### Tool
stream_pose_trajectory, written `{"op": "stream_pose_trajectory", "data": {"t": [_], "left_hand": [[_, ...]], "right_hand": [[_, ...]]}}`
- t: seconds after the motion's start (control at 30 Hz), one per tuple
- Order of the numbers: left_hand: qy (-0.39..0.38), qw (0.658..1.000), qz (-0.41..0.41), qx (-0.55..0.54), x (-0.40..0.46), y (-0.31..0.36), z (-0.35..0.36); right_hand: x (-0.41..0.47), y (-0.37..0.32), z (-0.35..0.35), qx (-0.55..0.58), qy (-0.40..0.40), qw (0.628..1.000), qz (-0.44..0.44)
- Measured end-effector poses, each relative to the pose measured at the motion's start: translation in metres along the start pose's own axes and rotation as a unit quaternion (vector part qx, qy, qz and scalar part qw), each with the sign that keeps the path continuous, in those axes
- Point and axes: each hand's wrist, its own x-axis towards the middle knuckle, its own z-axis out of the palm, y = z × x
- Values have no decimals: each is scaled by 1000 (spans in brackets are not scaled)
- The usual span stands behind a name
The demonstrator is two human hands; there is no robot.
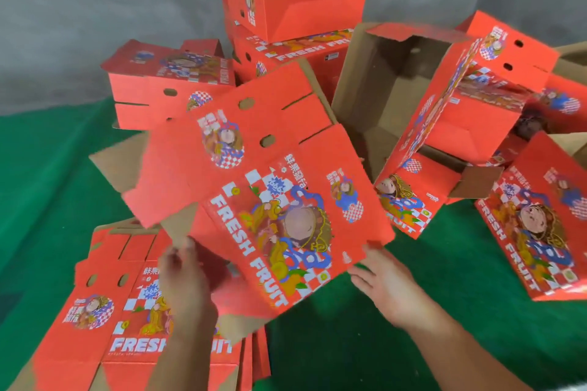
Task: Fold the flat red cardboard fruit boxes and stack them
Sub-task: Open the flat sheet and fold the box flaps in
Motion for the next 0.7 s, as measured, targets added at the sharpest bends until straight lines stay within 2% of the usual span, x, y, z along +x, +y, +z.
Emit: {"op": "stream_pose_trajectory", "data": {"t": [0.07, 0.13, 0.23, 0.3, 0.43, 0.53, 0.7], "left_hand": [[22, 994, 94, 55, 6, 35, -3], [-6, 976, 177, 124, 10, 64, -2], [-81, 921, 252, 286, -1, 93, 14], [-95, 894, 278, 338, -21, 106, 31], [-120, 867, 310, 371, -45, 119, 55], [-131, 859, 324, 375, -50, 126, 63], [-124, 832, 386, 378, -57, 152, 74]], "right_hand": [[2, -15, -2, 33, 80, 996, -25], [1, -31, -1, 14, 121, 990, -74], [-3, -52, 0, -21, 141, 975, -168], [-8, -68, 0, -69, 134, 963, -224], [-17, -99, 1, -198, 104, 913, -342], [-21, -121, 1, -249, 95, 880, -392], [-22, -145, 0, -244, 71, 888, -383]]}}
